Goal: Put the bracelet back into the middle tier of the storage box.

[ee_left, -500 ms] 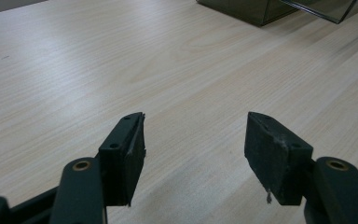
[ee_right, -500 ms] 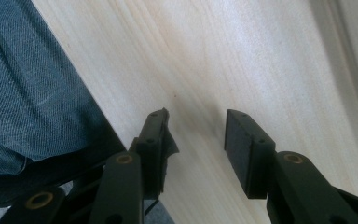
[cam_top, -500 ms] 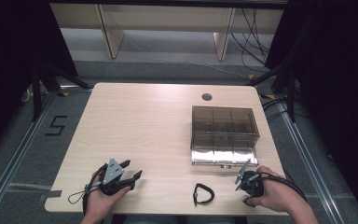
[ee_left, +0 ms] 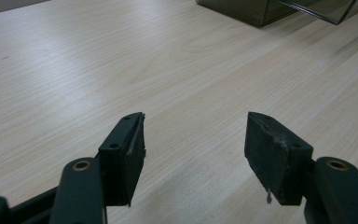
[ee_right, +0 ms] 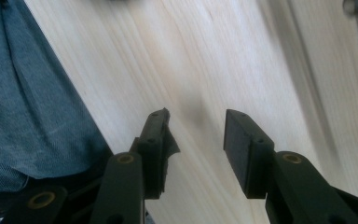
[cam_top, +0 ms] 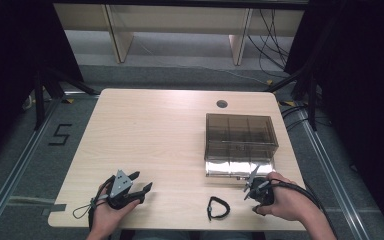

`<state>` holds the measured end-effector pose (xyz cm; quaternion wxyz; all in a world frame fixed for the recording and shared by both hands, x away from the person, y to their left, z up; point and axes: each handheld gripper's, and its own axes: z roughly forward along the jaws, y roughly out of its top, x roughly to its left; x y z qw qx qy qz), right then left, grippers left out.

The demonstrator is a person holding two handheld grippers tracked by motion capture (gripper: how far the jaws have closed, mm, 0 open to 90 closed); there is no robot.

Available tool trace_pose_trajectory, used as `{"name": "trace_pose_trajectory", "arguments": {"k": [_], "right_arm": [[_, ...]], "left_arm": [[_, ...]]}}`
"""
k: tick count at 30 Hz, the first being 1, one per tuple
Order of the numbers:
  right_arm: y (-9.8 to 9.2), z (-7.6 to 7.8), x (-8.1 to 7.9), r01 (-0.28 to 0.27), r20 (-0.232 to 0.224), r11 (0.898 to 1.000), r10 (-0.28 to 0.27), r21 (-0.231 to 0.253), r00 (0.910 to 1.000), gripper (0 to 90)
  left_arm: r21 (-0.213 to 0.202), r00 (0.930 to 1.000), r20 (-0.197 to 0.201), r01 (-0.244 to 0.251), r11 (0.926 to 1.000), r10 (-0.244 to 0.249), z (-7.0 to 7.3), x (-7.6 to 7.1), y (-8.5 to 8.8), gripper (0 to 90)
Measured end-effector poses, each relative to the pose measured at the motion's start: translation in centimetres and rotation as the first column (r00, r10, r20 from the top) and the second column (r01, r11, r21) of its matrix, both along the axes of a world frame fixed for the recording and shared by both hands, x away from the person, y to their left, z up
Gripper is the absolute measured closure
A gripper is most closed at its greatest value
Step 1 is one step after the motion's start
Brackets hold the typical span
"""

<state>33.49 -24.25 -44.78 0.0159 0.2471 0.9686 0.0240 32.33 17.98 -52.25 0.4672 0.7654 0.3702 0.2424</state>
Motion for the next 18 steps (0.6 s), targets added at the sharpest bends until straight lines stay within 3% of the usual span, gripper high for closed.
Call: {"name": "trace_pose_trajectory", "arguments": {"k": [3,5,6,8,9,12,14,18], "right_arm": [[0.7,0.1,0.2,0.01,0.01,1.0,-0.009,-0.013,0.9999,61.4],[1.0,0.1,0.8,-0.045,0.023,0.999,0.045,0.004,0.9987,61.5],[1.3,0.3,0.6,-0.003,0.017,1.0,0.003,-0.006,0.9998,61.7],[1.4,0.3,0.8,-0.019,0.018,1.0,0.019,-0.004,0.9996,61.8],[1.7,0.3,1.2,-0.073,0.036,0.997,0.072,0.008,0.9967,62.0],[2.4,0.5,1.2,-0.039,0.018,0.999,0.039,-0.001,0.9991,62.0],[2.5,0.4,1.6,-0.069,0.027,0.998,0.069,0.0,0.9973,62.0],[3.1,0.5,1.6,-0.051,0.025,0.999,0.051,0.001,0.9984,62.3]], "left_arm": [[-0.001,1.0,-0.003,-0.001,1.0,0.001,0.0,0.0,0.0,37.8],[-0.003,1.0,-0.001,-0.003,1.0,0.003,0.0,0.0,0.0,37.8],[-0.003,1.0,-0.001,-0.003,1.0,0.003,0.0,0.0,0.0,37.7],[-0.003,1.0,-0.001,-0.003,1.0,0.003,0.0,0.0,0.0,37.7],[-0.002,1.0,-0.001,-0.002,1.0,0.002,0.0,0.0,0.0,37.7],[-0.001,1.0,-0.001,-0.001,1.0,0.001,0.0,0.0,0.0,37.7],[-0.002,1.0,-0.001,-0.001,1.0,0.001,0.0,0.0,0.0,37.7],[-0.003,1.0,-0.001,-0.001,1.0,0.001,0.0,0.0,0.0,37.7]]}}
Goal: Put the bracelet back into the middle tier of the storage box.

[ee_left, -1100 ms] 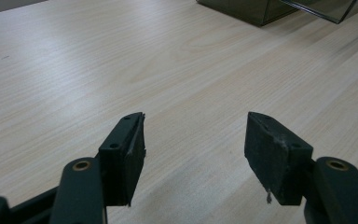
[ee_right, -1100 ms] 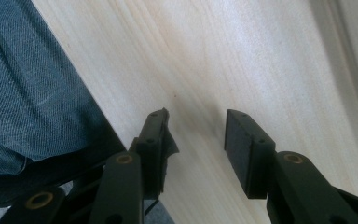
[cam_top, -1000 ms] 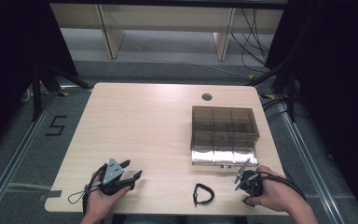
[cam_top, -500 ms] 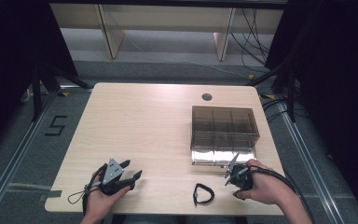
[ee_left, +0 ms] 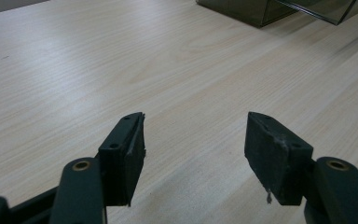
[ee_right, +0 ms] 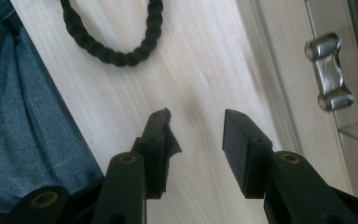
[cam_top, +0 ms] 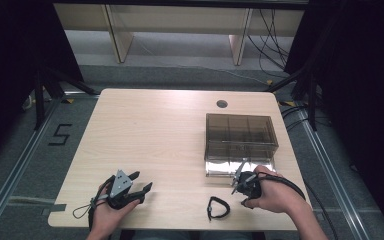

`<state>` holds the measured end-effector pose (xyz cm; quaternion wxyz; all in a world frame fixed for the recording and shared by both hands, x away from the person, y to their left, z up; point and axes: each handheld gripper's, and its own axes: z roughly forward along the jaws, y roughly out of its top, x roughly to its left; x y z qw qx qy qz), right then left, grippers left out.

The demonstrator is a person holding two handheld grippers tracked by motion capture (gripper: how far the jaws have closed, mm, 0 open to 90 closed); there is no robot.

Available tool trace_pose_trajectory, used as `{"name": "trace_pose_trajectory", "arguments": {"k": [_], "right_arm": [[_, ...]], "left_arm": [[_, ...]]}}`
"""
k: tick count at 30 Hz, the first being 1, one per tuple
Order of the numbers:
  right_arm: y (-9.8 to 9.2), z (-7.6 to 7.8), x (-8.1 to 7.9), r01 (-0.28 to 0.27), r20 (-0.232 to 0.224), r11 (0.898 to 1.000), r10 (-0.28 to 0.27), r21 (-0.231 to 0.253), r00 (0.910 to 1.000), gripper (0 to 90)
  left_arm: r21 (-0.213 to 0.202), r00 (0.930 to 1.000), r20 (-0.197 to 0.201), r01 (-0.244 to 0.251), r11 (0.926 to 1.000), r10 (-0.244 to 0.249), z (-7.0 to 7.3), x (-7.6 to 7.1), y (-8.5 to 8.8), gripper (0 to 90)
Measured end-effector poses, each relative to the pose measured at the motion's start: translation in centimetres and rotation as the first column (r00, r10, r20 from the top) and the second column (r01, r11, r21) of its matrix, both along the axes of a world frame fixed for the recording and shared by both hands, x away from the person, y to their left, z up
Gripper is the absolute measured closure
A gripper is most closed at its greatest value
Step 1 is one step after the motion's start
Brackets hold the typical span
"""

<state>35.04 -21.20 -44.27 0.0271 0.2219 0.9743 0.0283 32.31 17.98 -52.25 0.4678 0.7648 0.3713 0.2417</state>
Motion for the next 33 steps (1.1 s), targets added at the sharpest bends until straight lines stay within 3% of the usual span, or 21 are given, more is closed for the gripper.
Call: {"name": "trace_pose_trajectory", "arguments": {"k": [19,27,28,33], "right_arm": [[3.4,-0.3,1.3,-0.118,-0.003,0.993,0.118,0.001,0.993,63.6],[5.0,-1.0,1.4,-0.107,-0.032,0.994,0.107,-0.009,0.9938,65.9],[5.1,-1.1,1.5,-0.136,-0.027,0.991,0.136,-0.006,0.9904,66.3],[5.6,-1.6,1.6,-0.114,-0.047,0.993,0.114,-0.008,0.9924,69.2]], "left_arm": [[0.004,1.0,0.001,0.005,1.0,-0.005,0.0,0.0,0.0,37.7],[0.002,1.0,0.001,0.006,1.0,-0.006,0.0,0.0,0.0,37.7],[0.001,1.0,0.0,0.005,1.0,-0.005,0.0,0.0,0.0,37.7],[0.002,0.9999,-0.001,0.01,0.9999,-0.01,0.0,0.0,0.0,37.7]]}}
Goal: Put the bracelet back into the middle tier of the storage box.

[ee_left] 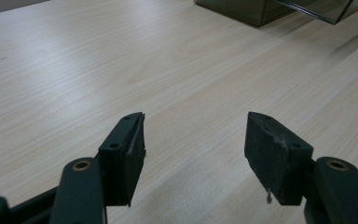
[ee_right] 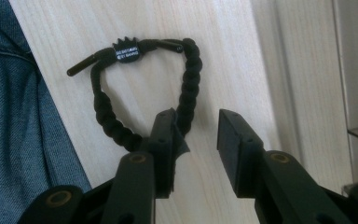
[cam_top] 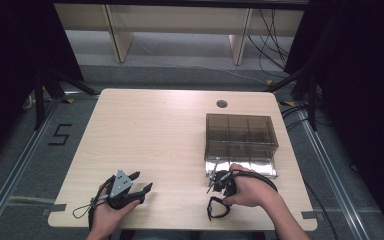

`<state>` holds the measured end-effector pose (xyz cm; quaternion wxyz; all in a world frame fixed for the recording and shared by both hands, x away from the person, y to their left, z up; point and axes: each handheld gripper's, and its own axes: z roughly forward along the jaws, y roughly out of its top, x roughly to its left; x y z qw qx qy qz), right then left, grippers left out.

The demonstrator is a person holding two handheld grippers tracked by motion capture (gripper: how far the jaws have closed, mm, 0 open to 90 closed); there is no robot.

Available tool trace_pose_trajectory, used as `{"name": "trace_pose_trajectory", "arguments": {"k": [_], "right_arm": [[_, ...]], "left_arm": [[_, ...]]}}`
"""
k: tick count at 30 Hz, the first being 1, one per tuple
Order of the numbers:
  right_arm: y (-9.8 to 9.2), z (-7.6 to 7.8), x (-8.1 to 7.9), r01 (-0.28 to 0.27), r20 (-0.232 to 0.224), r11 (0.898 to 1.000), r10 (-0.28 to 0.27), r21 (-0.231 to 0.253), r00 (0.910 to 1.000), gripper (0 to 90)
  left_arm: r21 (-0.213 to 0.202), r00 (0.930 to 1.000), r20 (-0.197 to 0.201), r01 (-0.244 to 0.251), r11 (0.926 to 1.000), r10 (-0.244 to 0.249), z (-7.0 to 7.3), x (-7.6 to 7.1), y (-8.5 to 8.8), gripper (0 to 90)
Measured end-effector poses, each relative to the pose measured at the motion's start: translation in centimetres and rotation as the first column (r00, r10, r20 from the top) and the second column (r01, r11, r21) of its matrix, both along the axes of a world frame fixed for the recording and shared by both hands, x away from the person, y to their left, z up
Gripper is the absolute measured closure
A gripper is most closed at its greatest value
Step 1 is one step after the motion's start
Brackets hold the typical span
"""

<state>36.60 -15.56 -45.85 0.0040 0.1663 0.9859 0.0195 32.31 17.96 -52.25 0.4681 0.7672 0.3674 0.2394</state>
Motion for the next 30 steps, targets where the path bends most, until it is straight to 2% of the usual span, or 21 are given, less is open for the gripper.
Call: {"name": "trace_pose_trajectory", "arguments": {"k": [1,6,7,8,9,10,12,13,14,15,16,17,18,20,28,30], "right_arm": [[0.1,-0.1,0.1,-0.017,-0.001,1.0,0.017,-0.001,0.9999,69.9],[0.4,-0.3,0.2,-0.001,-0.012,1.0,0.001,-0.012,0.9999,72.4],[0.4,-0.4,0.2,-0.003,-0.015,1.0,0.003,-0.009,0.9999,72.8],[0.5,-0.8,0.3,-0.023,-0.024,1.0,0.024,0.018,0.9994,73.5],[0.5,-0.8,0.3,-0.023,-0.024,1.0,0.024,0.018,0.9994,73.5],[0.5,-0.8,0.2,-0.003,-0.027,1.0,0.003,0.002,0.9996,73.7],[0.7,-1.0,0.2,-0.018,-0.026,1.0,0.018,-0.013,0.9995,74.2],[0.8,-1.2,0.1,0.0,-0.024,1.0,-0.001,-0.024,0.9997,75.3],[0.8,-1.2,0.1,0.0,-0.024,1.0,-0.001,-0.024,0.9997,75.3],[0.9,-1.3,0.2,-0.027,-0.025,0.999,0.027,-0.023,0.9993,76.4],[1.0,-1.3,0.0,-0.005,-0.029,1.0,0.004,-0.024,0.9996,76.7],[1.0,-1.3,0.0,-0.005,-0.029,1.0,0.004,-0.024,0.9996,76.7],[1.0,-1.3,0.2,-0.031,-0.028,0.999,0.03,-0.027,0.9992,77.8],[1.0,-1.4,0.2,-0.034,-0.028,0.999,0.033,-0.027,0.999,78.3],[1.0,-1.5,0.2,-0.016,-0.036,0.999,0.015,-0.04,0.9993,83.6],[1.0,-1.3,0.1,0.004,-0.04,0.999,-0.006,-0.043,0.9992,84.2]], "left_arm": [[0.003,1.0,0.002,-0.001,1.0,0.001,0.0,0.0,0.0,37.8],[0.001,1.0,0.003,-0.001,1.0,0.001,0.0,0.0,0.0,37.8],[0.003,1.0,0.003,-0.001,1.0,0.001,0.0,0.0,0.0,37.8],[0.003,1.0,0.003,-0.001,1.0,0.001,0.0,0.0,0.0,37.8],[0.003,1.0,0.003,-0.001,1.0,0.001,0.0,0.0,0.0,37.8],[0.003,1.0,0.003,0.0,1.0,0.0,0.0,0.0,0.0,37.8],[0.002,1.0,0.002,0.0,1.0,0.0,0.0,0.0,0.0,37.8],[0.001,1.0,0.003,0.0,1.0,0.0,0.0,0.0,0.0,37.8],[0.001,1.0,0.003,0.0,1.0,0.0,0.0,0.0,0.0,37.8],[0.002,1.0,0.003,0.001,1.0,-0.001,0.0,0.0,0.0,37.8],[0.002,1.0,0.003,0.001,1.0,-0.001,0.0,0.0,0.0,37.8],[0.002,1.0,0.003,0.001,1.0,-0.001,0.0,0.0,0.0,37.8],[-0.002,1.0,0.0,-0.001,1.0,0.001,0.0,0.0,0.0,37.8],[-0.003,1.0,0.0,0.001,1.0,-0.001,0.0,0.0,0.0,37.8],[0.002,1.0,0.003,0.002,1.0,-0.002,0.0,0.0,0.0,37.9],[0.002,1.0,0.003,0.002,1.0,-0.002,0.0,0.0,0.0,37.9]]}}
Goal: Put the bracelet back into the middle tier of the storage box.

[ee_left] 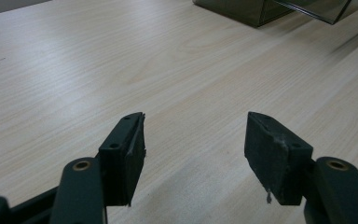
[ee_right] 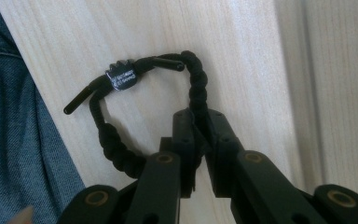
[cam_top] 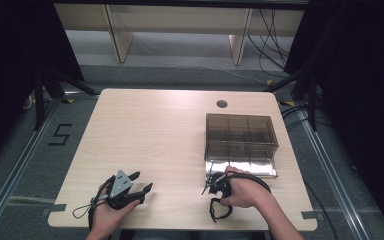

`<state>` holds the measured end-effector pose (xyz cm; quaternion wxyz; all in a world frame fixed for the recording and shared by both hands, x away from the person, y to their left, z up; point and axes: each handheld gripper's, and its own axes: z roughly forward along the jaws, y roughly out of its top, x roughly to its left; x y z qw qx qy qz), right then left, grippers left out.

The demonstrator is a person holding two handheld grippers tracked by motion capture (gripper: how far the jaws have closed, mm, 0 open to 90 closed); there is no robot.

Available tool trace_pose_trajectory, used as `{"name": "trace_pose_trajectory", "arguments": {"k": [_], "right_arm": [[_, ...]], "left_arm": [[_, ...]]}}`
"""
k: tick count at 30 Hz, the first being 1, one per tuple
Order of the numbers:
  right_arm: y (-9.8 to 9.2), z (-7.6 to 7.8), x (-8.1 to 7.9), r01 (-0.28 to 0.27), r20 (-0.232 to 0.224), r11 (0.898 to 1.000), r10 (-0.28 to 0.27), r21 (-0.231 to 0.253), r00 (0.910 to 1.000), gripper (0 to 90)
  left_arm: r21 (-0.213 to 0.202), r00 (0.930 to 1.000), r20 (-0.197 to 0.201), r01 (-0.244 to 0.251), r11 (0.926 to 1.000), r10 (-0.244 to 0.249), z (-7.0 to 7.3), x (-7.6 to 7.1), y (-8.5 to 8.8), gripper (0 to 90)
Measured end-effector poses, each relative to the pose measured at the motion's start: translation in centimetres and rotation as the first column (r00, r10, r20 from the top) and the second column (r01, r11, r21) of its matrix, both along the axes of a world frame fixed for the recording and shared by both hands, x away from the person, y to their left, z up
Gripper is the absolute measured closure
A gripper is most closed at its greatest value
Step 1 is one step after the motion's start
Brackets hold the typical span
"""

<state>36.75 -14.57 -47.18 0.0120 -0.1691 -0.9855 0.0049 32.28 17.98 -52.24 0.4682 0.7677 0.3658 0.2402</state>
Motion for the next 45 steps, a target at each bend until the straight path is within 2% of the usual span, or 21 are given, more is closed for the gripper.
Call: {"name": "trace_pose_trajectory", "arguments": {"k": [3,4,6,9,10,11,13,14,17,19,20,25,26,27,30,32,36,38,39,43,45], "right_arm": [[-0.2,0.3,0.1,-0.011,-0.005,1.0,0.011,0.01,0.9999,84.8],[-0.2,0.4,0.0,0.011,-0.003,1.0,-0.011,0.01,0.9999,84.9],[-0.3,0.7,0.1,-0.014,0.0,1.0,0.014,0.021,0.9999,85.1],[-0.5,1.1,0.0,0.024,-0.005,1.0,-0.024,0.017,0.9997,85.2],[-0.7,1.3,0.2,-0.005,-0.001,1.0,0.005,0.02,1.0,85.2],[-0.8,1.5,0.0,0.032,-0.008,0.999,-0.032,0.009,0.9995,85.2],[-1.0,1.7,0.1,0.025,-0.01,1.0,-0.025,0.009,0.9996,85.3],[-1.1,1.9,0.2,0.018,-0.016,1.0,-0.018,0.014,0.9997,85.3],[-1.5,2.3,0.2,0.036,-0.014,0.999,-0.036,0.01,0.9992,85.4],[-1.7,2.5,0.3,0.014,-0.013,1.0,-0.014,0.015,0.9998,85.3],[-1.8,2.7,0.2,0.043,-0.015,0.999,-0.043,0.011,0.999,85.3],[-2.5,3.3,0.3,0.053,-0.017,0.999,-0.053,0.009,0.9984,85.4],[-2.6,3.3,0.4,0.039,-0.02,0.999,-0.039,0.01,0.999,85.3],[-2.7,3.5,0.2,0.064,-0.017,0.998,-0.064,0.006,0.9978,85.3],[-3.0,3.6,0.4,0.036,-0.012,0.999,-0.036,0.012,0.9993,85.4],[-3.3,3.9,0.3,0.074,-0.017,0.997,-0.074,0.008,0.9971,85.4],[-3.8,4.0,0.4,0.057,-0.026,0.998,-0.056,0.015,0.9981,85.3],[-4.0,4.1,0.3,0.082,-0.025,0.997,-0.082,0.004,0.9963,85.3],[-4.2,4.1,0.4,0.062,-0.02,0.998,-0.062,0.015,0.9979,85.3],[-4.7,4.3,0.3,0.094,-0.024,0.996,-0.094,0.01,0.9953,85.3],[-4.9,4.3,0.4,0.083,-0.024,0.996,-0.082,0.016,0.9963,85.3]], "left_arm": [[-0.001,1.0,-0.001,0.002,1.0,-0.002,0.0,0.0,0.0,37.9],[-0.01,1.0,-0.006,-0.005,0.9999,0.005,0.0,0.0,-0.1,37.9],[-0.004,1.0,-0.003,-0.003,1.0,0.003,0.0,0.0,0.0,37.9],[0.0,1.0,0.001,0.001,1.0,-0.001,0.0,0.0,0.0,37.9],[-0.008,1.0,-0.006,-0.003,1.0,0.003,0.0,0.0,-0.1,37.9],[-0.008,1.0,-0.006,-0.003,1.0,0.003,0.0,0.0,-0.1,37.9],[0.002,1.0,0.002,0.002,1.0,-0.002,0.0,0.0,0.0,37.9],[-0.009,1.0,-0.006,-0.004,1.0,0.004,0.0,0.0,-0.1,37.9],[-0.01,1.0,0.003,0.001,1.0,-0.001,-0.1,0.0,-0.1,37.9],[-0.004,1.0,0.003,0.005,1.0,-0.005,0.0,0.0,0.0,37.9],[-0.004,1.0,0.003,0.005,1.0,-0.005,0.0,0.0,0.0,37.9],[0.003,1.0,0.001,0.001,1.0,-0.001,0.0,0.0,-0.1,37.9],[0.003,1.0,0.002,0.001,1.0,-0.001,0.0,0.0,-0.1,37.9],[0.003,1.0,0.002,0.001,1.0,-0.001,0.0,0.0,-0.1,37.9],[0.003,1.0,0.002,0.001,1.0,-0.001,0.0,0.0,-0.1,37.9],[0.003,1.0,0.001,0.001,1.0,-0.001,0.0,0.0,-0.1,37.9],[0.003,1.0,0.002,0.001,1.0,-0.001,0.0,0.0,-0.1,37.9],[0.002,1.0,0.001,0.001,1.0,-0.001,0.0,0.0,-0.1,37.9],[0.002,1.0,0.001,0.001,1.0,-0.001,0.0,0.0,-0.1,37.9],[-0.004,1.0,-0.001,0.003,1.0,-0.003,-0.1,0.0,-0.1,37.9],[-0.001,1.0,0.003,0.005,1.0,-0.005,0.0,0.0,-0.1,37.9]]}}
